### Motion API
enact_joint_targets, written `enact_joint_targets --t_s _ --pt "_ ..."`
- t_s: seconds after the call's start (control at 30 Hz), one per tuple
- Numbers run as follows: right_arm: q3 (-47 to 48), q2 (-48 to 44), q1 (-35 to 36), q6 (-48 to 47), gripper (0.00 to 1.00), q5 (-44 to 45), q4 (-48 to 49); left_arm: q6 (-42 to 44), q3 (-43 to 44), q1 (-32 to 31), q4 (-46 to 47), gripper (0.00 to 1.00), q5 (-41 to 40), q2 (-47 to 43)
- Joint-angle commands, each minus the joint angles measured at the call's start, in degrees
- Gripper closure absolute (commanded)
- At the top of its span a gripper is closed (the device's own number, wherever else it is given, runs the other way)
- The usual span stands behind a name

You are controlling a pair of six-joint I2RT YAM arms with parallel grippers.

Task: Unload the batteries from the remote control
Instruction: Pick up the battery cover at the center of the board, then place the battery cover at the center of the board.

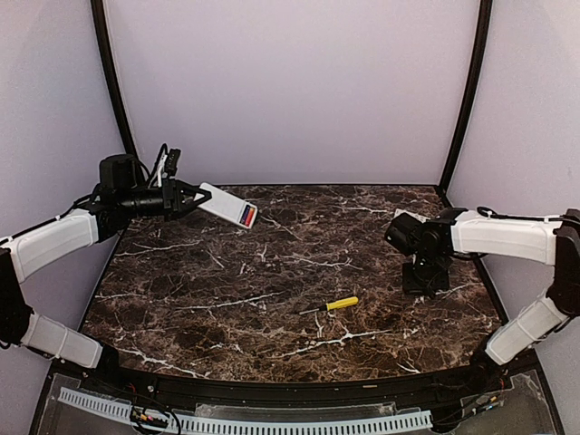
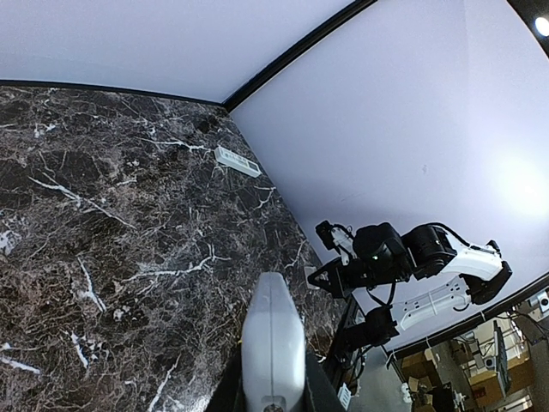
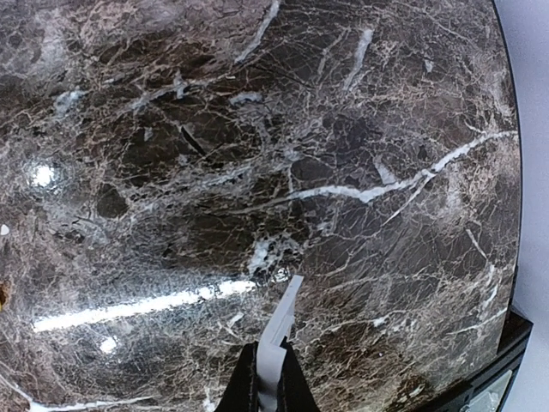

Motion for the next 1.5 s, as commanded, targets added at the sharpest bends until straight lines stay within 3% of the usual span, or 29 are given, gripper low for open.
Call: enact_joint_targets --t_s 0.0,0.27,0.6,0.93,1.1,1.23,1.47 --pt "-0.21 2.75 -0.25 0.99 1.0 1.1 -0.97 1.36 1.55 0.25 -0.78 1.0 0.24 -2.56" --pt "0.03 7.21 -0.24 0.63 1.0 0.87 0.38 1.68 1.63 0.25 -1.23 1.0 -0.05 -2.73" --pt "-0.49 9.03 -0.33 0.22 0.77 -1.55 4.11 1.91 1.58 0.25 -1.32 1.0 0.05 -2.9" --pt "0.2 6.51 -0.41 -0.93 0.69 -2.58 5.13 2.14 1.65 0.25 -1.46 1.0 -0.06 -2.7" --pt "-2.09 -1.74 -0.41 -7.12 0.67 -11.85 15.32 2.23 1.93 0.09 -1.75 1.0 0.48 -2.04" --pt "-5.27 -9.8 -0.41 -10.39 0.57 -20.0 25.79 4.67 3.07 -1.51 -3.33 0.99 1.68 -1.2" --pt "-8.31 -14.92 -0.41 -16.66 0.48 -29.49 35.65 11.3 7.38 -7.51 -13.48 0.99 1.85 2.6"
